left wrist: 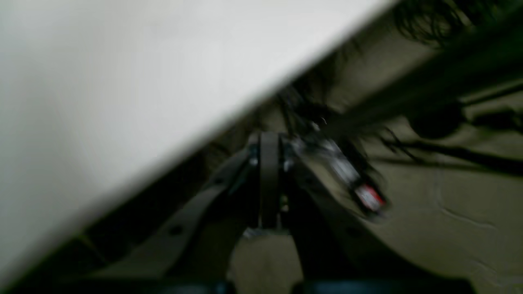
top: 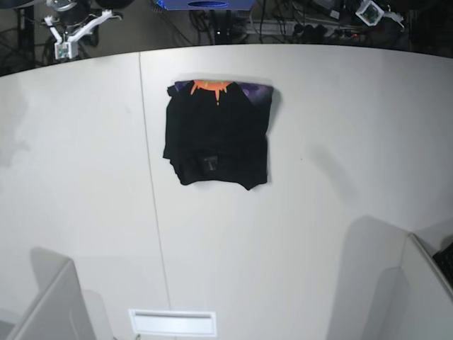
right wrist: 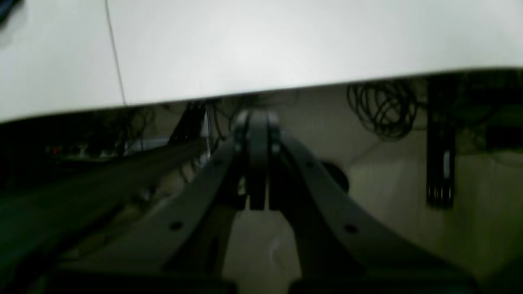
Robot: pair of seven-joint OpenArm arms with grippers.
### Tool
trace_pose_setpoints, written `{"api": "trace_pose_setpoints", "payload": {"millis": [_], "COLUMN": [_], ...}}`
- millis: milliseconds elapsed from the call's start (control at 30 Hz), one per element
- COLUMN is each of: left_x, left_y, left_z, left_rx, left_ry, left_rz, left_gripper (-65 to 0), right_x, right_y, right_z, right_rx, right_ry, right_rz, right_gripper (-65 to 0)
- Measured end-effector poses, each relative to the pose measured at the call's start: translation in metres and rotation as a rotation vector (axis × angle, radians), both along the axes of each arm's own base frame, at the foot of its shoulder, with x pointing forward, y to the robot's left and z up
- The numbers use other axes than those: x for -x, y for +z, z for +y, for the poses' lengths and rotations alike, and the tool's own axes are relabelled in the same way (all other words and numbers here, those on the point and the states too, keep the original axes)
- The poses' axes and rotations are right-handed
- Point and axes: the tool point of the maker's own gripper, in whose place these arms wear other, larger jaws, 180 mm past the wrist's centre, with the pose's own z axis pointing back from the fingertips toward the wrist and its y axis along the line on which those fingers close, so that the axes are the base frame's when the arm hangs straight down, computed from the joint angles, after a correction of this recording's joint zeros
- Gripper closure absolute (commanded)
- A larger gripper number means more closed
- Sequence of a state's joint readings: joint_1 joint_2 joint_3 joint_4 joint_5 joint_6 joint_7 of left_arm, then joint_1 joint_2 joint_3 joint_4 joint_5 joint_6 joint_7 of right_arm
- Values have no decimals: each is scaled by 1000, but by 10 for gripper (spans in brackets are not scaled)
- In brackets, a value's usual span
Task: Fold the T-shirt properly
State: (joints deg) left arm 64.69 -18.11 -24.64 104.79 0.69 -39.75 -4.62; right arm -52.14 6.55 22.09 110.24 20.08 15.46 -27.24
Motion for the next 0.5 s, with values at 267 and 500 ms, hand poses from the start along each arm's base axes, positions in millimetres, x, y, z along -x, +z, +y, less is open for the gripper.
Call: {"api": "trace_pose_setpoints", "payload": {"millis": [267,500], "left_x": [90,115], "left_y": [-83,-154], "left_z": [12,16], "left_rx": [41,72], "left_ry": [133,251], "left_rz": [313,485], "left_gripper": [0,0], "right_x": [61,112], "right_y": [-56,-122], "right_z": [64,87], "right_rx": [-168,-230], "right_ry": [101,153], "right_rz": [313,550], "right_gripper": [0,0]}}
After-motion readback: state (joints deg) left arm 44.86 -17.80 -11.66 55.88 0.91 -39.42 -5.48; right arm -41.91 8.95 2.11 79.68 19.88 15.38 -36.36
